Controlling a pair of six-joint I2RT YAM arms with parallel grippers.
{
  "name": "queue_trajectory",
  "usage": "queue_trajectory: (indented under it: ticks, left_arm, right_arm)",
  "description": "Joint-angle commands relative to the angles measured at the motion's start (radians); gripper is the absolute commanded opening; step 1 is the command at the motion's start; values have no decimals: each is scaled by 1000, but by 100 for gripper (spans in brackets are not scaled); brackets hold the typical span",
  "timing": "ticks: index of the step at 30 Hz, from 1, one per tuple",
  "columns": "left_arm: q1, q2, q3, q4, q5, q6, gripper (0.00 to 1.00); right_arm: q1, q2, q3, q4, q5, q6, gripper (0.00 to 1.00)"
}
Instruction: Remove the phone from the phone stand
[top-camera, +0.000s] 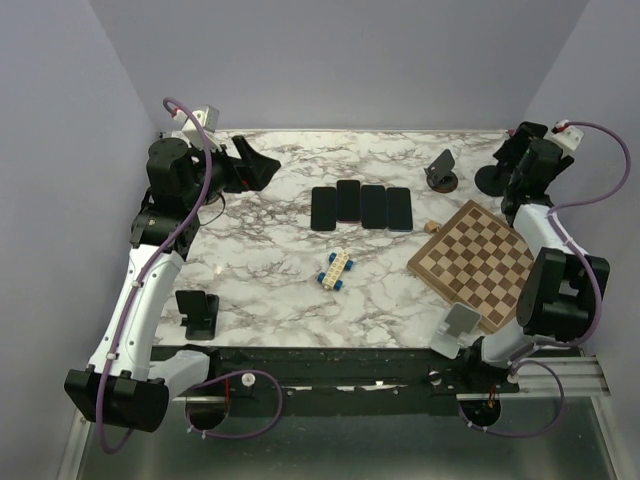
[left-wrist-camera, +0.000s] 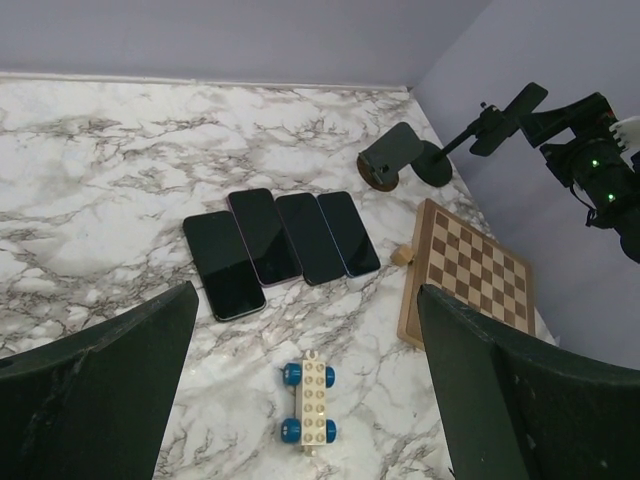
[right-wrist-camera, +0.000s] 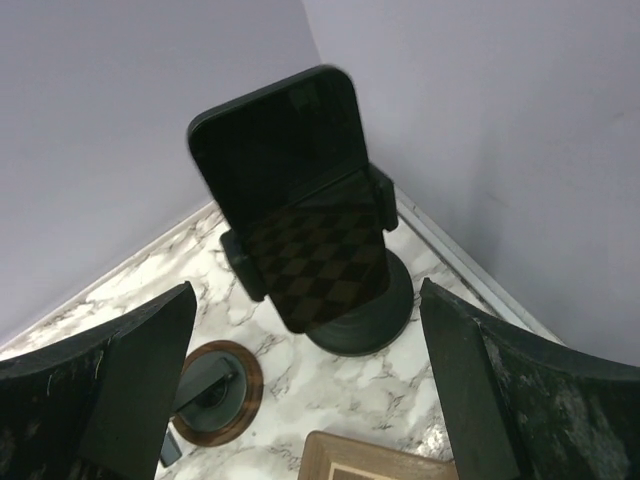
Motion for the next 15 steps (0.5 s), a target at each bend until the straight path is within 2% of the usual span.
queue_trajectory:
  ticks: [1, 10, 15]
  left_arm:
    - [2, 5, 8, 27, 35, -15, 99]
    - [2, 17, 7, 31, 44, -21, 99]
    - [2, 24, 8, 31, 49, -21, 99]
  right_arm:
    - [-40, 54, 69, 21, -139, -2, 100]
    - [-56, 153, 171, 37, -206, -88, 100]
    - [-77, 187, 199, 53, -234, -78, 100]
